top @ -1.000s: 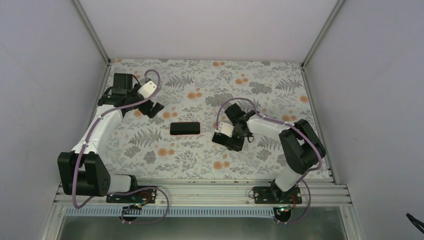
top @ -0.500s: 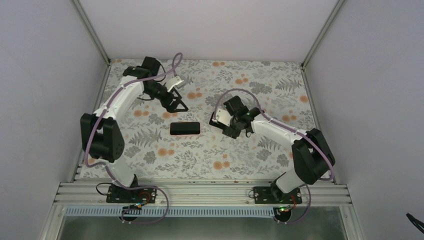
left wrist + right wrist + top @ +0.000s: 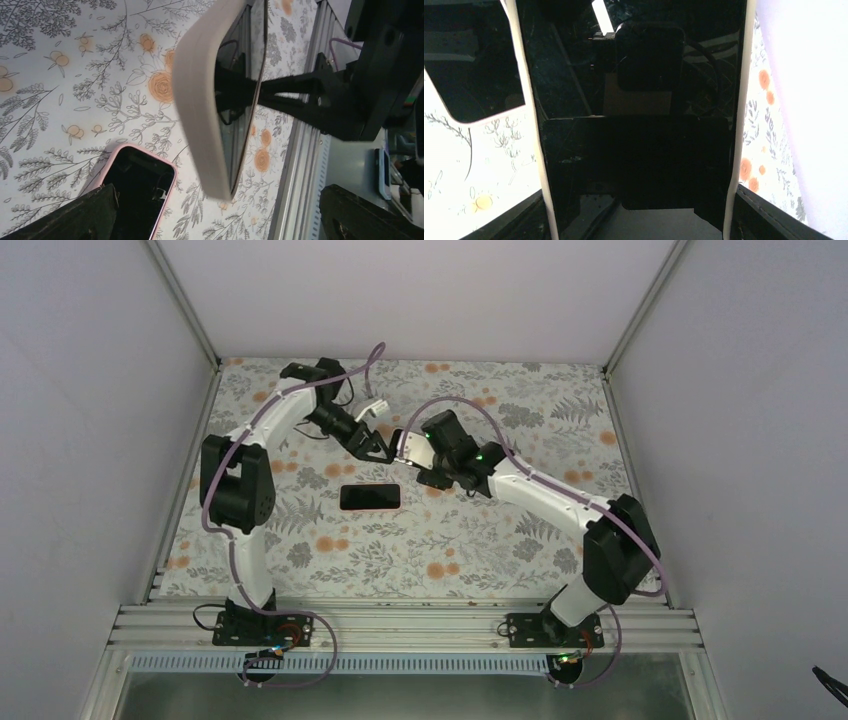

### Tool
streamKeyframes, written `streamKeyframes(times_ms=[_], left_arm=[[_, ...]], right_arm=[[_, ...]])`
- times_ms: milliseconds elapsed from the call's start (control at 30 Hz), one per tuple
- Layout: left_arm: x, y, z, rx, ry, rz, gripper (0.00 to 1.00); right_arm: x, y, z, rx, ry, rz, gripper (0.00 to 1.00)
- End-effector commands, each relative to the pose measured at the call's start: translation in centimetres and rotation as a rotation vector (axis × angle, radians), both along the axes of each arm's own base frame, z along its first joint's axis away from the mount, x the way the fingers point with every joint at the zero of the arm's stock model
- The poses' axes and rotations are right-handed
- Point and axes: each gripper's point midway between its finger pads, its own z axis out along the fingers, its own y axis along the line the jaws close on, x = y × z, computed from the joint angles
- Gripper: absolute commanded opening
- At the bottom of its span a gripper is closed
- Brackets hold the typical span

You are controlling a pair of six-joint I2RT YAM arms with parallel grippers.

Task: Take the phone out of the phone case
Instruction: Pick up the phone at the center of the board.

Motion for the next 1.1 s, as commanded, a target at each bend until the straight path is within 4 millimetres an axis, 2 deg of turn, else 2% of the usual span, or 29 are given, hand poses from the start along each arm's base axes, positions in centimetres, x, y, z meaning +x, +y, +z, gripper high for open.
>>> streamKeyframes(times_ms=[0, 133, 233, 400, 500, 600, 633, 700, 767, 800, 833, 933, 1067], left_arm=[[0.3, -1.2, 1.8, -0.082, 0.048, 0.015, 1.0], [0.5, -1.8, 2.5, -0.117, 0.051, 0.009, 0.99], [0.3, -2.1, 2.4, -0.132, 0.073, -0.004, 0.92], [-0.2, -2.3, 1.6, -0.149, 0.126, -0.017, 0.7], [-0.2, -2.5, 1.8, -0.175, 0.126, -0.024, 0.58], [0.1, -2.9, 2.7, -0.218, 0.108, -0.035, 0.3], [0.2, -3.0, 3.1, -0.232, 0.097, -0.038, 0.25], [0.4, -3.3, 4.0, -0.26, 0.076, -0.046, 0.2], [0.5, -3.4, 4.8, -0.284, 0.063, -0.05, 0.1], [0.5, -3.4, 5.0, -0.291, 0.056, -0.052, 0.06], [0.6, -3.4, 5.2, -0.294, 0.049, -0.053, 0.03], [0.0, -3.2, 5.7, -0.298, 0.009, -0.073, 0.02], [-0.8, -2.6, 5.7, -0.26, -0.074, -0.111, 0.02]], right_arm=[[1.5, 2.3, 2.7, 0.03, -0.096, 0.012, 0.66], [1.7, 3.6, 3.4, 0.048, -0.11, 0.03, 0.66], [1.7, 4.2, 3.8, 0.06, -0.115, 0.038, 0.66], [1.8, 4.3, 4.1, 0.053, -0.129, 0.041, 0.67], [1.5, 4.4, 4.1, 0.054, -0.125, 0.055, 0.68], [1.0, 4.7, 4.1, 0.06, -0.109, 0.076, 0.7], [0.8, 4.7, 4.1, 0.06, -0.103, 0.081, 0.7], [0.3, 4.6, 3.5, 0.06, -0.078, 0.097, 0.76], [-0.3, 4.5, 3.4, 0.068, -0.062, 0.108, 0.98], [-0.7, 4.3, 3.4, 0.074, -0.055, 0.115, 1.0], [-1.0, 3.9, 3.4, 0.079, -0.051, 0.114, 1.0], [-2.4, 2.6, 4.3, 0.128, 0.005, 0.159, 1.0], [-3.7, -0.4, 5.5, 0.205, 0.111, 0.196, 1.0]])
